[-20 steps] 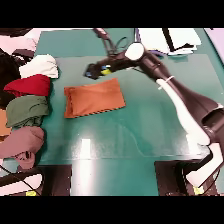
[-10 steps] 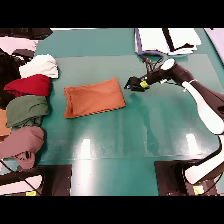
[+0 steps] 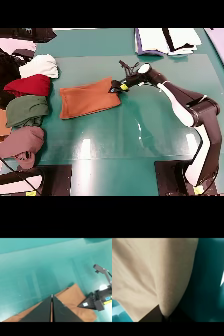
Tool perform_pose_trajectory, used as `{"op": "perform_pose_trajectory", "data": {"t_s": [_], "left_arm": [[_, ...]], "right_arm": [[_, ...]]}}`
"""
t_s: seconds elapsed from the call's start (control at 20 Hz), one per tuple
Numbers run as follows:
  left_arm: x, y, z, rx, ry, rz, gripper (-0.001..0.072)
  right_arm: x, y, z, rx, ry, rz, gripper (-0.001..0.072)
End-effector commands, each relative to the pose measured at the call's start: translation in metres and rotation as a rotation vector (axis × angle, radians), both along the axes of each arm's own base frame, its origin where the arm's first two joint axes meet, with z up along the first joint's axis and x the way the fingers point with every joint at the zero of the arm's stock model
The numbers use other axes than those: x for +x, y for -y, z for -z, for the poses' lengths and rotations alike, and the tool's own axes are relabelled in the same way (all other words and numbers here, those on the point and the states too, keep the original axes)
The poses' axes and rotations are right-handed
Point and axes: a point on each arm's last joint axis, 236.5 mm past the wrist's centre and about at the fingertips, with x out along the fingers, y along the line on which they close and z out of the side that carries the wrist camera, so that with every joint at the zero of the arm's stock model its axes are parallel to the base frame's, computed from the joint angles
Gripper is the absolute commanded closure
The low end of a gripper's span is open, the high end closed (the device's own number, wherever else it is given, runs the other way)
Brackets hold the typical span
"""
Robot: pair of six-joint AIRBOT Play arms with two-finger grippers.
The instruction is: Fold the shirts.
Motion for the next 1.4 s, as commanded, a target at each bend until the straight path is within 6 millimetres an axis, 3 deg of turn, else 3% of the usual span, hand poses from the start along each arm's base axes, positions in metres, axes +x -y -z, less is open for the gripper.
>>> {"op": "perform_pose_trajectory", "data": {"t_s": [0.0,0.1,0.2,0.3,0.4,0.55,0.65,0.75,0.8,0.9,1.0,1.25,1.3,1.35], "left_arm": [[-0.007,0.014,0.004,0.001,-0.021,0.035,0.0685],[-0.015,0.035,0.005,0.019,-0.017,0.079,0.0685],[-0.024,0.058,0.005,0.034,-0.008,0.14,0.0685],[-0.032,0.076,0.004,0.037,-0.003,0.182,0.0685],[-0.037,0.088,0.004,0.035,0.001,0.208,0.0685],[-0.039,0.091,0.003,0.029,0.0,0.216,0.0685],[-0.039,0.091,0.003,0.027,-0.001,0.215,0.0685],[-0.039,0.092,0.002,0.021,0.0,0.21,0.0685],[-0.038,0.092,0.002,0.019,0.002,0.21,0.0685],[-0.037,0.092,0.0,0.013,0.01,0.205,0.0685],[-0.036,0.092,-0.001,0.012,0.013,0.204,0.0685],[-0.037,0.092,-0.001,0.011,0.011,0.206,0.0684],[-0.037,0.092,-0.001,0.013,0.012,0.206,0.0684],[-0.037,0.092,0.0,0.014,0.012,0.208,0.0684]], "right_arm": [[0.026,0.0,-0.027,-0.003,0.125,0.018,0.0697],[0.044,0.043,-0.047,-0.088,0.209,0.046,0.0697],[0.058,0.105,-0.071,-0.165,0.258,0.127,0.0697],[0.062,0.18,-0.092,-0.233,0.289,0.243,0.0697],[0.053,0.266,-0.108,-0.313,0.298,0.377,0.0697],[0.014,0.407,-0.126,-0.475,0.274,0.626,0.0697],[-0.032,0.495,-0.137,-0.564,0.241,0.819,0.0697],[-0.083,0.559,-0.138,-0.593,0.19,1.006,0.0698],[-0.107,0.582,-0.135,-0.602,0.163,1.086,0.0698],[-0.153,0.615,-0.125,-0.612,0.104,1.223,0.0697],[-0.189,0.627,-0.111,-0.612,0.049,1.307,0.0697],[-0.228,0.61,-0.069,-0.621,-0.078,1.306,0.0696],[-0.234,0.609,-0.067,-0.642,-0.089,1.297,0.0669],[-0.24,0.613,-0.067,-0.686,-0.092,1.285,0.043]]}}
